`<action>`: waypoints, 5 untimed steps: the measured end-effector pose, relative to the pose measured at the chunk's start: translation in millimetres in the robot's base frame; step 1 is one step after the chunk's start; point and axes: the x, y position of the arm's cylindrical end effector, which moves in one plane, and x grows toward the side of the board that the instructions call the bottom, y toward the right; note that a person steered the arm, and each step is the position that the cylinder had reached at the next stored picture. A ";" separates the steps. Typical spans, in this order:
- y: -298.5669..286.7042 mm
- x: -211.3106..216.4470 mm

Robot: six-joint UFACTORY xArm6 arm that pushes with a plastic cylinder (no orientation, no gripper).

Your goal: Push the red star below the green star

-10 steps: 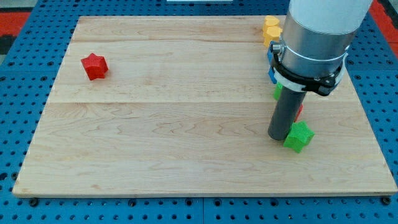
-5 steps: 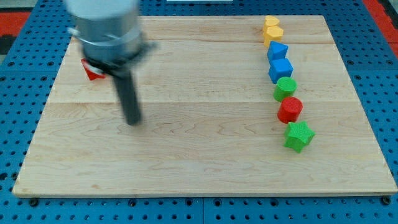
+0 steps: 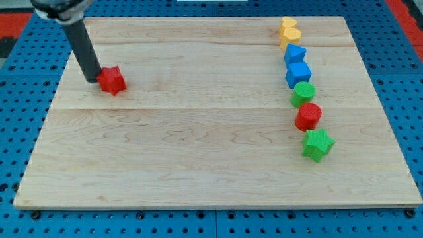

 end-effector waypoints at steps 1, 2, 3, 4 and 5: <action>36.4 33.0; 27.9 -0.4; 5.5 -22.0; 20.5 -55.1; 57.3 9.0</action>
